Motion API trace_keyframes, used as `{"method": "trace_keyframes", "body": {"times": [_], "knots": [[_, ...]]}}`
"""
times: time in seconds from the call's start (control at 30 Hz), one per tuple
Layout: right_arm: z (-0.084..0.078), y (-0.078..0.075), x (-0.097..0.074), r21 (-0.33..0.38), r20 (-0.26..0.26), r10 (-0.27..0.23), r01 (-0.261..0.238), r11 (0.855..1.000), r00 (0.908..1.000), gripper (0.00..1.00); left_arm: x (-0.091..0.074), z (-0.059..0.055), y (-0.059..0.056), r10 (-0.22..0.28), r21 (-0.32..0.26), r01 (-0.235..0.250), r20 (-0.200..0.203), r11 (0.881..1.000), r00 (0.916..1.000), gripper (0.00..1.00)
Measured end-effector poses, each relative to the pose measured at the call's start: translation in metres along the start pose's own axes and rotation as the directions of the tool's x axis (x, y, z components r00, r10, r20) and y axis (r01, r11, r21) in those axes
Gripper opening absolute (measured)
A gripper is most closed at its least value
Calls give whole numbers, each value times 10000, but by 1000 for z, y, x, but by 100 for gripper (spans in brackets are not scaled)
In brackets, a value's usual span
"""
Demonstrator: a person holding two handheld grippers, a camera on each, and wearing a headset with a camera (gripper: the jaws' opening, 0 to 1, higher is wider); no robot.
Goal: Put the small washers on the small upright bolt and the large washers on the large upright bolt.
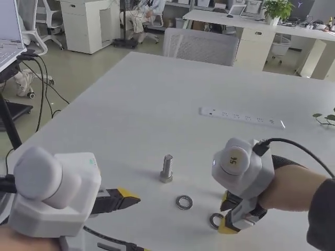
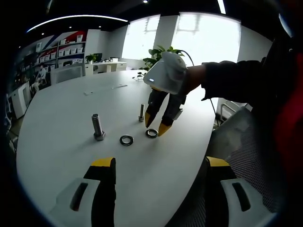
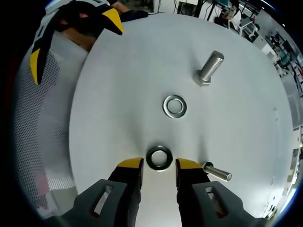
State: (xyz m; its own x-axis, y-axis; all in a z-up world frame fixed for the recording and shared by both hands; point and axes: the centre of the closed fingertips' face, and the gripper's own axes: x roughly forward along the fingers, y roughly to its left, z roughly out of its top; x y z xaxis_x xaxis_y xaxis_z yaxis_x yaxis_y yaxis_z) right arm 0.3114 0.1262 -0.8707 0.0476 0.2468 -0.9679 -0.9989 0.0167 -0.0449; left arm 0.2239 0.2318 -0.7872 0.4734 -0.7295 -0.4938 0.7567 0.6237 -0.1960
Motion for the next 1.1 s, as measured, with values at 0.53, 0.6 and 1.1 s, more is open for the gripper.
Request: {"method": "trace_keyframes", "body": {"times": [0.53,0.6,1.1], "knots": [[1,0,5,-44,-136,185,-186,9998,9997,28,-1,-2,2,86,-113,-86,24,9999,10000,75],[2,0,6,-24,-112,198,-199,9998,9997,28,-1,-2,2,90,-114,-90,17,9999,10000,75],[1,0,6,176,-145,389,-387,9991,9991,27,-1,-2,2,106,-110,-106,3,9999,9999,75]]}}
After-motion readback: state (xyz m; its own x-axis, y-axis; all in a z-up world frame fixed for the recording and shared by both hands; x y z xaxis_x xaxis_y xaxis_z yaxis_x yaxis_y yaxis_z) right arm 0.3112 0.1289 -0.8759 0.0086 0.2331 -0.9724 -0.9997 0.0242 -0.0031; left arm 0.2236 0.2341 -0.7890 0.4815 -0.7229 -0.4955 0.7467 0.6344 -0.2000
